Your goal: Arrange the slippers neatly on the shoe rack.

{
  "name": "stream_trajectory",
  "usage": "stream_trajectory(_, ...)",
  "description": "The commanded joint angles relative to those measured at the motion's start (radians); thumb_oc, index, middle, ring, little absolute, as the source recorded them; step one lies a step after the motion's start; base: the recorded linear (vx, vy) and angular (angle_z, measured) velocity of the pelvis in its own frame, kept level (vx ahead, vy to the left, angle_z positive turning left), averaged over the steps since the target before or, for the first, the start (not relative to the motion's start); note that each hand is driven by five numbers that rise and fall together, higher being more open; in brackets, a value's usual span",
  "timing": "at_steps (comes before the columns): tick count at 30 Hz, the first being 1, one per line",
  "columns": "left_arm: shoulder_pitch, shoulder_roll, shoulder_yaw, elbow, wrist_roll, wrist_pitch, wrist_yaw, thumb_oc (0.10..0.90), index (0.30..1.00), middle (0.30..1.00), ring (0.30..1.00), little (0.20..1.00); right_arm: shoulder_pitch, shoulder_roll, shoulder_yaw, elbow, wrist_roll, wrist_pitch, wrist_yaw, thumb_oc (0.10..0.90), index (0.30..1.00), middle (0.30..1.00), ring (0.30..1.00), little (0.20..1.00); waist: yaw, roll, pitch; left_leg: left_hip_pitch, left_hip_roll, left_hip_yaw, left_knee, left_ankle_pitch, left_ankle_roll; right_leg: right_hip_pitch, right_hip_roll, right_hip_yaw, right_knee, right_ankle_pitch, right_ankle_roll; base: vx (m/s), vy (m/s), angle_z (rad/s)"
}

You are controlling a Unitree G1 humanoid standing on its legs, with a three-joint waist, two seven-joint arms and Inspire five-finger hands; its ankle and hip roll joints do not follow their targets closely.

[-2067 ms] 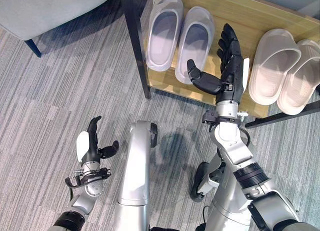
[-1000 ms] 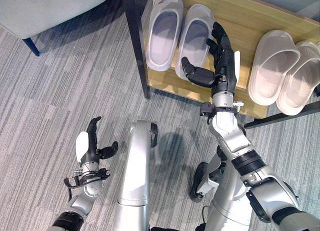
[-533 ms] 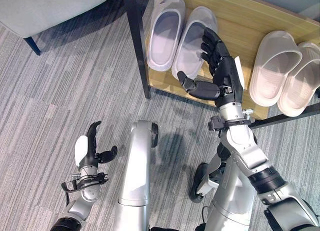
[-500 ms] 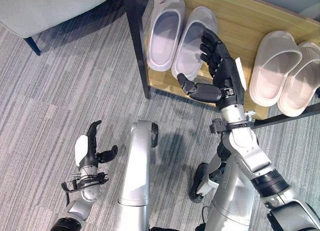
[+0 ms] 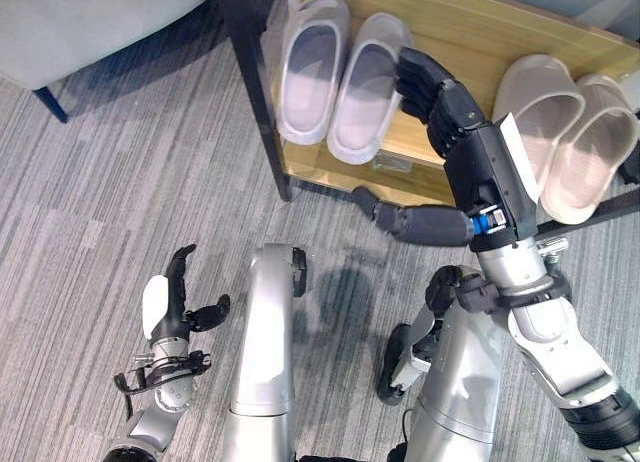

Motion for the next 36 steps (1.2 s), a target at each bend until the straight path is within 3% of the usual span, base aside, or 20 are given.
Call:
stream_trajectory(1, -0.025, 0.004, 0.063, -0.128, -0.045, -0.133, 0.059, 0.8, 0.9, 0.9, 0.9, 0.9, 0.02, -0.041, -0.089, -0.115, -0.015, -0.126, 0.004, 0.8, 0.9, 0.9, 0.9, 0.9, 0.029, -0.026, -0.042, 0.002, -0.063, -0.058, -0.037, 0.04, -0.001, 0.025, 0.009, 0.124, -0.031, 0.076, -0.052, -0.07, -0.005, 0.01)
stream_trajectory(4, -0.048, 0.0, 0.065, -0.176, -0.034, -0.143, 0.061, 0.8, 0.9, 0.9, 0.9, 0.9, 0.133, -0.009, -0.147, -0.119, -0.102, -0.153, -0.078, 0.8, 0.9, 0.9, 0.9, 0.9, 0.009, -0.021, -0.042, 0.002, -0.068, -0.049, -0.084, 0.067, 0.001, 0.033, 0.004, 0.109, -0.082, 0.089, -0.053, -0.1, 0.008, 0.02)
stream_trajectory(6, -0.055, 0.004, 0.068, -0.19, -0.031, -0.142, 0.054, 0.8, 0.9, 0.9, 0.9, 0.9, 0.169, 0.008, -0.163, -0.116, -0.108, -0.147, -0.082, 0.8, 0.9, 0.9, 0.9, 0.9, 0.002, -0.019, -0.042, 0.002, -0.07, -0.045, -0.107, 0.081, 0.003, 0.038, 0.005, 0.101, -0.104, 0.099, -0.054, -0.13, 0.005, 0.0)
stream_trajectory(9, -0.116, -0.022, 0.101, -0.174, -0.089, -0.162, 0.033, 0.8, 0.9, 0.9, 0.9, 0.9, 0.268, 0.093, -0.187, -0.109, -0.071, -0.141, -0.071, 0.8, 0.9, 0.9, 0.9, 0.9, -0.028, -0.007, -0.048, 0.002, -0.077, -0.024, -0.271, 0.162, 0.015, 0.056, 0.011, 0.062, -0.271, 0.146, -0.064, -0.21, 0.003, -0.15)
stream_trajectory(10, -0.116, -0.022, 0.101, -0.174, -0.089, -0.162, 0.033, 0.8, 0.9, 0.9, 0.9, 0.9, 0.268, 0.093, -0.187, -0.109, -0.071, -0.141, -0.071, 0.8, 0.9, 0.9, 0.9, 0.9, -0.029, -0.007, -0.048, 0.002, -0.077, -0.024, -0.271, 0.162, 0.015, 0.056, 0.011, 0.062, -0.271, 0.146, -0.064, -0.17, 0.014, -0.14)
stream_trajectory(16, -0.102, -0.056, 0.138, -0.181, -0.169, -0.198, -0.029, 0.8, 0.9, 0.9, 0.9, 0.9, 0.384, 0.277, -0.229, 0.149, -0.094, -0.056, -0.151, 0.8, 0.9, 0.9, 0.9, 0.9, -0.062, 0.014, -0.134, 0.077, -0.05, 0.006, -0.526, 0.255, 0.037, 0.119, 0.002, 0.014, -0.524, 0.226, -0.06, -0.1, 0.06, -0.12)
stream_trajectory(17, -0.093, -0.058, 0.126, -0.162, -0.15, -0.193, -0.035, 0.8, 0.9, 0.9, 0.9, 0.9, 0.404, 0.32, -0.226, 0.232, -0.069, -0.05, -0.16, 0.8, 0.9, 0.9, 0.9, 0.9, -0.068, 0.012, -0.162, 0.145, -0.027, 0.012, -0.624, 0.279, 0.036, 0.181, -0.012, -0.009, -0.615, 0.249, -0.053, -0.02, 0.052, 0.0)
stream_trajectory(20, -0.084, -0.06, 0.099, -0.136, -0.134, -0.196, -0.044, 0.8, 0.9, 0.9, 0.9, 0.9, 0.421, 0.343, -0.224, 0.305, -0.076, -0.051, -0.178, 0.8, 0.9, 0.9, 0.9, 0.9, -0.075, 0.006, -0.19, 0.22, -0.011, 0.014, -0.731, 0.306, 0.034, 0.253, -0.022, -0.032, -0.726, 0.277, -0.047, 0.01, 0.064, 0.05)
stream_trajectory(21, -0.074, -0.065, 0.065, -0.099, -0.109, -0.183, -0.052, 0.8, 0.9, 0.9, 0.9, 0.9, 0.444, 0.376, -0.213, 0.419, -0.076, -0.036, -0.195, 0.8, 0.9, 0.9, 0.9, 0.9, -0.08, 0.001, -0.212, 0.32, 0.013, 0.023, -0.855, 0.33, 0.03, 0.35, -0.03, -0.058, -0.853, 0.305, -0.038, 0.01, 0.075, -0.02)
stream_trajectory(24, -0.074, -0.084, 0.006, 0.0, -0.075, -0.163, -0.073, 0.8, 0.9, 0.9, 0.9, 0.9, 0.415, 0.405, -0.163, 0.657, -0.073, -0.015, -0.212, 0.8, 0.9, 0.9, 0.9, 0.9, -0.083, -0.01, -0.247, 0.489, 0.034, 0.037, -1.04, 0.363, 0.024, 0.519, -0.031, -0.099, -1.056, 0.348, -0.018, 0.05, 0.057, -0.08)
stream_trajectory(25, -0.075, -0.084, 0.006, 0.001, -0.075, -0.164, -0.073, 0.8, 0.9, 0.9, 0.9, 0.9, 0.413, 0.405, -0.162, 0.66, -0.073, -0.016, -0.212, 0.8, 0.9, 0.9, 0.9, 0.9, -0.083, -0.011, -0.243, 0.494, 0.034, 0.037, -1.045, 0.367, 0.024, 0.525, -0.031, -0.1, -1.062, 0.352, -0.019, 0.07, 0.025, -0.16)
stream_trajectory(29, -0.045, -0.104, -0.047, 0.137, -0.04, -0.135, -0.119, 0.8, 0.9, 0.9, 0.9, 0.9, 0.352, 0.442, -0.147, 0.959, -0.092, 0.018, -0.249, 0.8, 0.9, 0.9, 0.9, 0.9, -0.08, -0.018, -0.3, 0.746, 0.034, 0.059, -1.294, 0.407, 0.025, 0.765, -0.018, -0.157, -1.312, 0.396, 0.008, 0.16, 0.011, -0.05)
stream_trajectory(30, -0.039, -0.112, -0.054, 0.174, -0.042, -0.123, -0.132, 0.8, 0.9, 0.9, 0.9, 0.9, 0.347, 0.456, -0.148, 1.027, -0.077, 0.026, -0.245, 0.8, 0.9, 0.9, 0.9, 0.9, -0.081, -0.024, -0.311, 0.803, 0.028, 0.058, -1.368, 0.451, 0.028, 0.82, -0.015, -0.176, -1.384, 0.445, 0.009, 0.16, -0.016, 0.02)
stream_trajectory(33, 0.001, -0.163, -0.033, 0.3, -0.115, -0.092, -0.198, 0.8, 0.9, 0.9, 0.9, 0.9, 0.32, 0.477, -0.147, 1.222, -0.074, 0.056, -0.231, 0.8, 0.9, 0.9, 0.9, 0.9, -0.075, -0.032, -0.347, 1.0, 0.022, 0.065, -1.56, 0.503, 0.032, 1.026, -0.004, -0.208, -1.577, 0.509, 0.028, 0.26, -0.041, 0.03)
stream_trajectory(34, -0.002, -0.187, -0.042, 0.424, -0.094, -0.073, -0.204, 0.8, 0.9, 0.9, 0.9, 0.9, 0.299, 0.494, -0.146, 1.316, -0.065, 0.069, -0.212, 0.8, 0.9, 0.9, 0.9, 0.9, -0.075, -0.036, -0.376, 1.103, 0.026, 0.07, -1.675, 0.537, 0.027, 1.135, 0.002, -0.218, -1.686, 0.541, 0.037, 0.33, -0.074, -0.04)
stream_trajectory(36, 0.001, -0.193, -0.058, 0.451, -0.081, -0.062, -0.226, 0.8, 0.9, 0.9, 0.9, 0.9, 0.295, 0.495, -0.141, 1.361, -0.066, 0.075, -0.208, 0.8, 0.9, 0.9, 0.9, 0.9, -0.078, -0.04, -0.388, 1.16, 0.026, 0.073, -1.737, 0.562, 0.021, 1.196, 0.007, -0.225, -1.752, 0.567, 0.043, 0.21, -0.047, -0.05)
